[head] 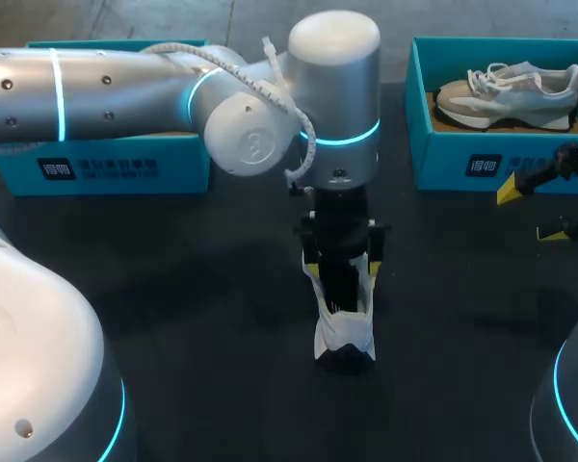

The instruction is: Take the shoe out of the shoebox, open the shoe tongue, remove and reinsert the insole, then place the shoe into the shoebox

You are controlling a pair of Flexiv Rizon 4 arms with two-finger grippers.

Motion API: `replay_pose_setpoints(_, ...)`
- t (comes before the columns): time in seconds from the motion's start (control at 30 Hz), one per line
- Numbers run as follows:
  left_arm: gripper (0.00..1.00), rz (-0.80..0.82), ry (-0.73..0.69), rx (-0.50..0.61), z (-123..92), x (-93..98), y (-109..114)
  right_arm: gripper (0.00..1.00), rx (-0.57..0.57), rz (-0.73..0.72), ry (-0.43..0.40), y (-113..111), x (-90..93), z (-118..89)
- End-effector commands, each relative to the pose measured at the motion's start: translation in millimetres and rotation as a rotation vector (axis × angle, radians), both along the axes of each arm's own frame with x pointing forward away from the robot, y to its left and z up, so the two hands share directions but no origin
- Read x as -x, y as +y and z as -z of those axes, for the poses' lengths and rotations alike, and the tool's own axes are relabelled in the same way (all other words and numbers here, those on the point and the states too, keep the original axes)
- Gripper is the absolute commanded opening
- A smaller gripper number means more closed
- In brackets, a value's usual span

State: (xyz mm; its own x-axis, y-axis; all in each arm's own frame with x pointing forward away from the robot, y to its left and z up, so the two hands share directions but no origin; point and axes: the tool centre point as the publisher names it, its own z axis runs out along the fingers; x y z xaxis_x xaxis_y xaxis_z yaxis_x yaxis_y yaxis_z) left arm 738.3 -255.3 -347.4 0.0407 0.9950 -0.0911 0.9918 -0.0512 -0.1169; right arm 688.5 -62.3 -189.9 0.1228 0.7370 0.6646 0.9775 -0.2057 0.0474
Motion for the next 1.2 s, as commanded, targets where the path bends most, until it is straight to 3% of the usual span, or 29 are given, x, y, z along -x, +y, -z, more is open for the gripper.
replay_pose_setpoints(0.03,0.88,-0.002,-0.006,0.003,-5,-1.0,5,1.0,0.004,0.002,0.001,1,0.1,0)
replay_pose_setpoints(0.37,0.87,-0.023,-0.02,0.005,-15,-6.8,9,1.0,0.004,0.002,0.001,1,0.1,0)
replay_pose_setpoints(0.93,0.9,-0.037,-0.082,0.026,-55,-13.9,21,1.0,0.004,0.002,0.001,1,0.1,0)
replay_pose_setpoints(1.2,0.9,-0.079,-0.115,0.05,-71,-35.1,27,1.0,0.004,0.002,0.001,1,0.1,0)
